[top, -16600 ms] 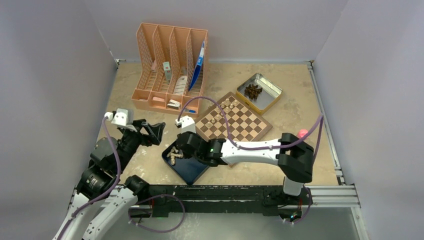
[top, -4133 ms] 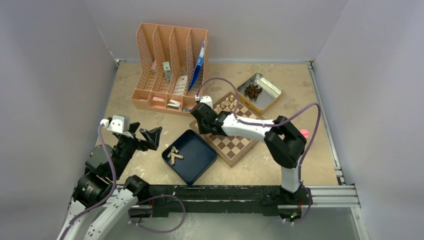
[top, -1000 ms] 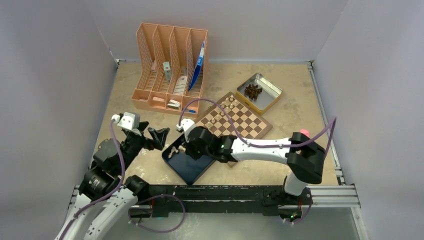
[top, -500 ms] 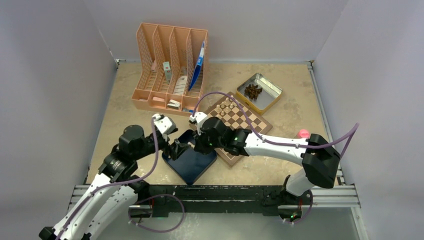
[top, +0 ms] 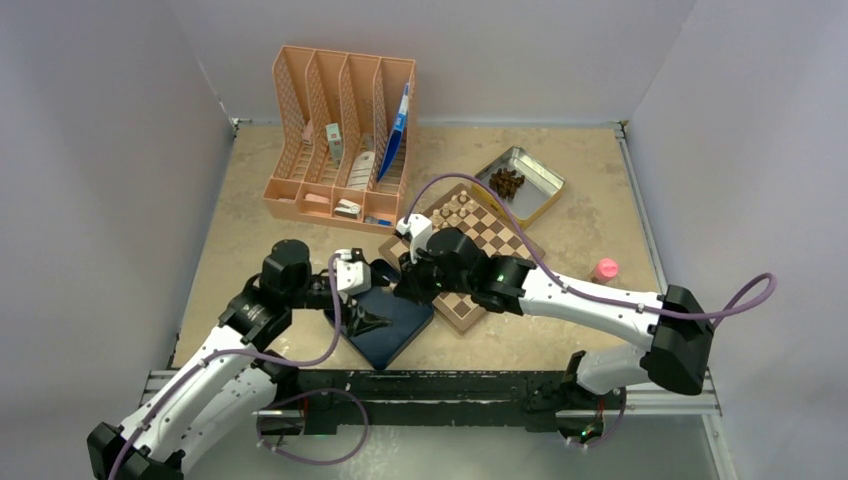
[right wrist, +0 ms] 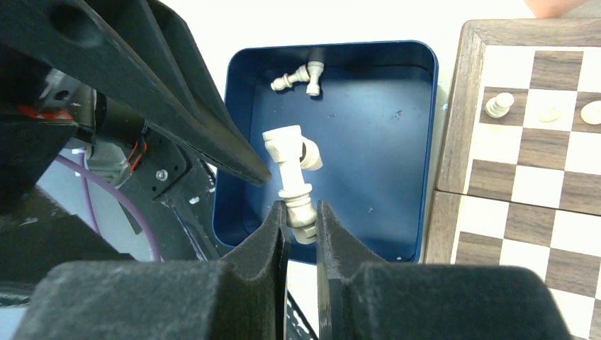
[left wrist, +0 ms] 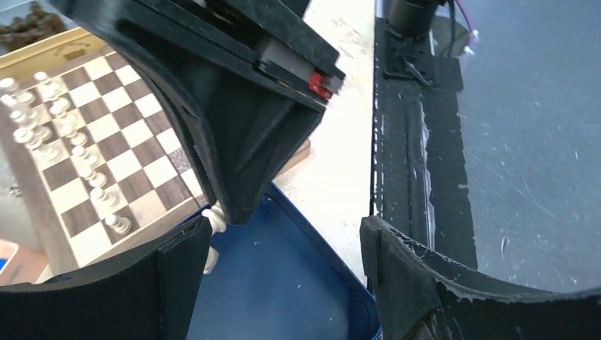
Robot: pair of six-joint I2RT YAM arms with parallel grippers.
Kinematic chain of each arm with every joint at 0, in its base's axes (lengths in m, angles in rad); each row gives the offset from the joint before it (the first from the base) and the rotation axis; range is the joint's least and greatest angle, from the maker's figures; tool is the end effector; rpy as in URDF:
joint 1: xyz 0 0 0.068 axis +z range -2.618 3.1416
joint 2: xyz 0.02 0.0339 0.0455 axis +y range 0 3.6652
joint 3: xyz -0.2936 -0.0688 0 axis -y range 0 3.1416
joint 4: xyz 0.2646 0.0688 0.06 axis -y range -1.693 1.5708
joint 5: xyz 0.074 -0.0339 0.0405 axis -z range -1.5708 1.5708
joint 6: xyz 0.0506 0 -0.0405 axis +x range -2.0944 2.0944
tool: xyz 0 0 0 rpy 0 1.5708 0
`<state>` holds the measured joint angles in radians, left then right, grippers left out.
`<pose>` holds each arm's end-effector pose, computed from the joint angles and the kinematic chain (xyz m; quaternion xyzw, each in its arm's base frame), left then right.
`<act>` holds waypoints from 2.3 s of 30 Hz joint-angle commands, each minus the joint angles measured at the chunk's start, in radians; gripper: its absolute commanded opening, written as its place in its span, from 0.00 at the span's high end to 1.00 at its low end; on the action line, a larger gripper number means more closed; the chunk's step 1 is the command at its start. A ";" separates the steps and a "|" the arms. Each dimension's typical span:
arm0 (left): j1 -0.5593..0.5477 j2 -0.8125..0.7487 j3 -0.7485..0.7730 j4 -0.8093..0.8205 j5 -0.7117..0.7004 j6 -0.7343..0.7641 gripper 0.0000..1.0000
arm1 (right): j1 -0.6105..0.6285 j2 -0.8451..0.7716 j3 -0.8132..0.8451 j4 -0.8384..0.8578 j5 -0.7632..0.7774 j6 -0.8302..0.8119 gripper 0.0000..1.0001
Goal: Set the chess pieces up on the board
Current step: Place the chess piece on the chessboard.
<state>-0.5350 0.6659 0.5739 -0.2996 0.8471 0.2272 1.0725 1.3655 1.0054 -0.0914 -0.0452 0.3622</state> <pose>0.1161 -0.1129 0.2893 0.4940 0.6184 -0.4153 0.4485 0.1610 0.3006 0.3095 -0.3059 0.7902 0.3633 0.3874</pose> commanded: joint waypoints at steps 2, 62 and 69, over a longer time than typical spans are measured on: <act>0.001 0.053 0.043 0.006 0.114 0.170 0.24 | -0.003 -0.038 -0.015 -0.023 -0.007 -0.020 0.92; 0.002 -0.047 -0.022 0.426 -0.090 -0.447 1.00 | -0.003 -0.461 -0.312 0.533 0.042 0.393 0.53; 0.003 -0.096 -0.052 0.466 -0.134 -0.513 1.00 | -0.003 -0.436 -0.304 0.564 0.027 0.364 0.58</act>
<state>-0.5343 0.5892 0.5377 0.0704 0.7494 -0.2104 1.0721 0.9237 0.6930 0.3756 -0.0322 0.7185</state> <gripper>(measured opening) 0.212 0.436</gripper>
